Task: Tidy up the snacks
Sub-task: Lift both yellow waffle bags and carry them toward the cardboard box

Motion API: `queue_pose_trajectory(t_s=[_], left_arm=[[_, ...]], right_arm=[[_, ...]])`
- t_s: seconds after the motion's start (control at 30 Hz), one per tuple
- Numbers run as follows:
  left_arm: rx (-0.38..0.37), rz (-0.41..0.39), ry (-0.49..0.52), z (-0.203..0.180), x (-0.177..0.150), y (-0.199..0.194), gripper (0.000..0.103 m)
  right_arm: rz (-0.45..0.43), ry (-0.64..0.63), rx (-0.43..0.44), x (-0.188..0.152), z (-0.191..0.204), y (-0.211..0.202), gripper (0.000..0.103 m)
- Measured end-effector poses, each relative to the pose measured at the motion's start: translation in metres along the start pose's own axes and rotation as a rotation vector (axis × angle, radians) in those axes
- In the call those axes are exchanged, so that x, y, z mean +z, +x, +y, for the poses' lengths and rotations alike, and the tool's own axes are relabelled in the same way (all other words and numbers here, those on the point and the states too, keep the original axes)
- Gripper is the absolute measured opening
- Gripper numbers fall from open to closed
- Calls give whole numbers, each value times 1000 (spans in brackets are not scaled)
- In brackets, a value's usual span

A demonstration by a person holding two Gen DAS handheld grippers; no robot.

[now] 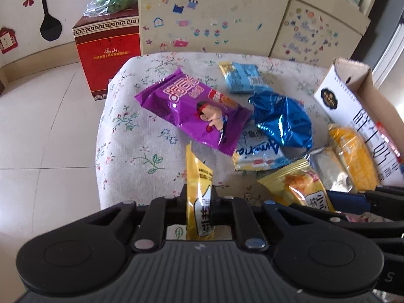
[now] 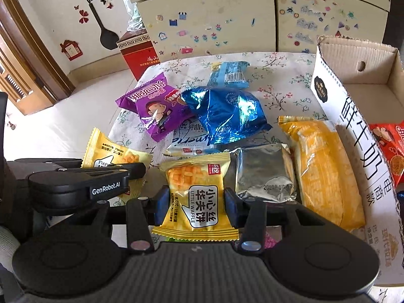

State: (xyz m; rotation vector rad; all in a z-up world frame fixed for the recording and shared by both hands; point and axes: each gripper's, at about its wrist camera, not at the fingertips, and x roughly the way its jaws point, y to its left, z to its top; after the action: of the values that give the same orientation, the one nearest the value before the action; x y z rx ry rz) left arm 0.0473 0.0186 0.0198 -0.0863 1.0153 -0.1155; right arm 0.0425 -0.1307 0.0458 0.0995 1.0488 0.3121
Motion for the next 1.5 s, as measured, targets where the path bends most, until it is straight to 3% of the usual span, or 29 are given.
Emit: queue_pose_trajectory(t_s=[0.2, 0.43, 0.63, 1.1, 1.5], left_arm=[[-3, -23, -20, 0, 0, -7, 10], [-4, -110, 8, -9, 8, -29, 10], [51, -206, 121, -27, 14, -43, 11], [-14, -290, 138, -61, 32, -66, 11], [-79, -357, 200, -109, 40, -79, 11]], right_arm=[[-20, 12, 10, 2, -3, -7, 52], [-57, 19, 23, 7, -6, -20, 52], [-84, 20, 24, 11, -8, -30, 52], [-187, 35, -53, 21, -31, -64, 52], [-328, 125, -116, 20, -83, -117, 52]])
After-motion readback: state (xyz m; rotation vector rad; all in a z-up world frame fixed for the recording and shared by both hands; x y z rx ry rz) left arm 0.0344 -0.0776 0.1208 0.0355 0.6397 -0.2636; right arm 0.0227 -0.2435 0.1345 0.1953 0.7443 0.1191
